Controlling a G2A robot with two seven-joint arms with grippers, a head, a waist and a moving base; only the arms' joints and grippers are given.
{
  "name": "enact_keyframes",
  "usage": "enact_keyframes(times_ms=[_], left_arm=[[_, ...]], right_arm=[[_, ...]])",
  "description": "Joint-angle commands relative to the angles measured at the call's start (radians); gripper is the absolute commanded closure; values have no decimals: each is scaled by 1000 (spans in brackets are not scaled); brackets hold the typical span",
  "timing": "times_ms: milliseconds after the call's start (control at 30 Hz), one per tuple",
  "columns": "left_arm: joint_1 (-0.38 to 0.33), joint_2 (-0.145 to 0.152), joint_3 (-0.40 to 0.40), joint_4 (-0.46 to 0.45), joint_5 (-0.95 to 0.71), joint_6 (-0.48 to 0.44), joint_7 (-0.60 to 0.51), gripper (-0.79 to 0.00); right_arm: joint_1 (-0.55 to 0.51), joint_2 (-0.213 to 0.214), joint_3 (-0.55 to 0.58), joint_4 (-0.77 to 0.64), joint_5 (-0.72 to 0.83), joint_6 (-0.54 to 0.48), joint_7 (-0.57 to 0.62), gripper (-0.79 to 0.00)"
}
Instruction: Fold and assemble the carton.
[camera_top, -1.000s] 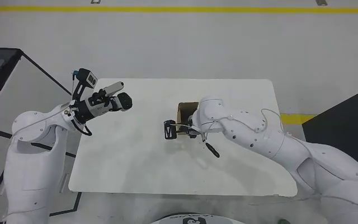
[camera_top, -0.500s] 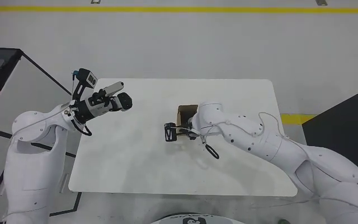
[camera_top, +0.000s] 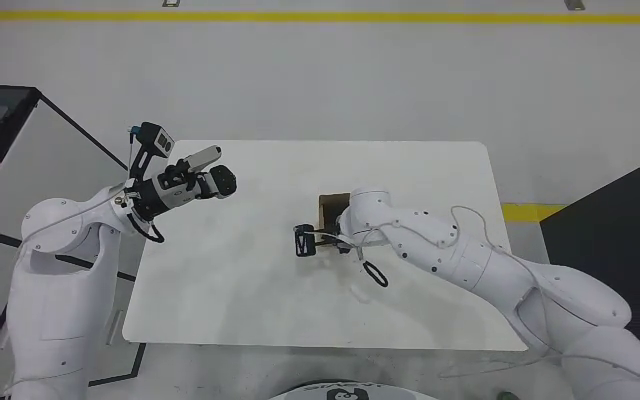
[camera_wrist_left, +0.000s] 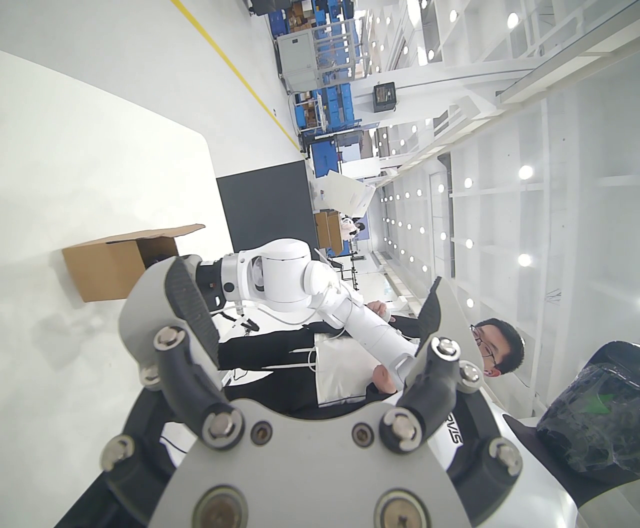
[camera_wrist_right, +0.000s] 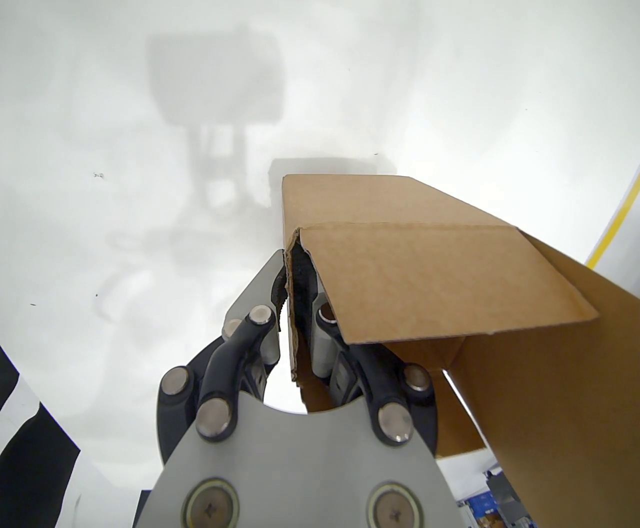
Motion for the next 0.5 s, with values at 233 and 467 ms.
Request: enact_keyframes(times_ms=[233,467], left_arm=[[0,0,0,0,0,0,0,-785],[0,0,0,0,0,0,0,-785]], right_arm=[[-10,-16,8,26,-10,-3,5,-188],[-16,-18,28,13,-16,1,19,-259]])
